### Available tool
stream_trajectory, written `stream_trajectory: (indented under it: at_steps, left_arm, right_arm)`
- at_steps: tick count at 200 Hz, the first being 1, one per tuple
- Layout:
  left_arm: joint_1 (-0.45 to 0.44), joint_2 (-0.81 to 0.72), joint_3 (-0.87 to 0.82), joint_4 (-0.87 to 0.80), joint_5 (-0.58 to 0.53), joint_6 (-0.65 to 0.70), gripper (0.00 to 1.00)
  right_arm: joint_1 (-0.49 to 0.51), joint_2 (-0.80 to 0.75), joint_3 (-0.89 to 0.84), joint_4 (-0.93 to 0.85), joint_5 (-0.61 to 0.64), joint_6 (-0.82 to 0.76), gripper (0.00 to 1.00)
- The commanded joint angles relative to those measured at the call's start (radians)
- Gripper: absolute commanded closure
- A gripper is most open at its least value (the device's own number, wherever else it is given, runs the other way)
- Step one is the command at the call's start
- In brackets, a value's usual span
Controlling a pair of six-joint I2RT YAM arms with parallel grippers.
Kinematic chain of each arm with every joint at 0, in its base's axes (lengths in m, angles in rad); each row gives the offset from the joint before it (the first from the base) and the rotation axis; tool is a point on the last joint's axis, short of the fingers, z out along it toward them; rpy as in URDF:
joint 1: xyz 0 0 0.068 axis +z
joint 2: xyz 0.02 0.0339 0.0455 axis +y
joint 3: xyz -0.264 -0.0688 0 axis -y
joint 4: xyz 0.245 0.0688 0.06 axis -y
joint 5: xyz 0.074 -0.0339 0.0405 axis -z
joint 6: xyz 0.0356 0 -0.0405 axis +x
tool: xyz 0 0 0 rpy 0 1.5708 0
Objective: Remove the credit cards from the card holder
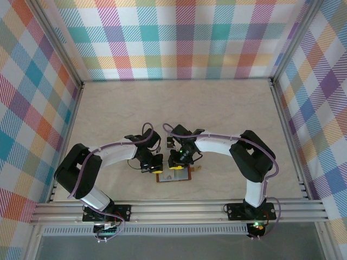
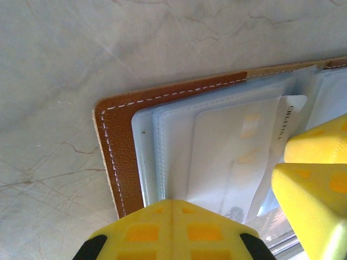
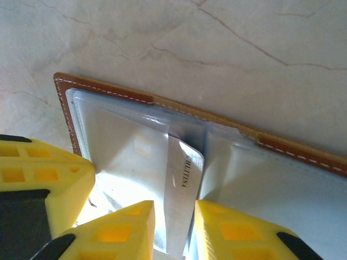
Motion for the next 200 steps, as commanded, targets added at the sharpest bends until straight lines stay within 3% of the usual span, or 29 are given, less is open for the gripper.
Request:
stream_trajectory:
  at_steps: [1, 78, 200]
  left_arm:
    - [-0.009, -0.027, 0.013, -0.08, -0.034, 0.002, 0.99]
    - [-0.014, -0.002, 0.075, -0.084, 0.002, 0.014, 0.99]
    - [-0.016, 0.124, 0.058, -0.132, -0.072, 0.075, 1.0]
  right_arm:
    - [-0.011, -0.037, 0.009, -0.031, -0.002, -0.008, 0.73]
    - [-0.023, -0.023, -0.058, 0.07, -0.085, 0.033, 0.75]
    - [-0.024, -0.004, -0.087, 0.139, -0.135, 0.052, 0.78]
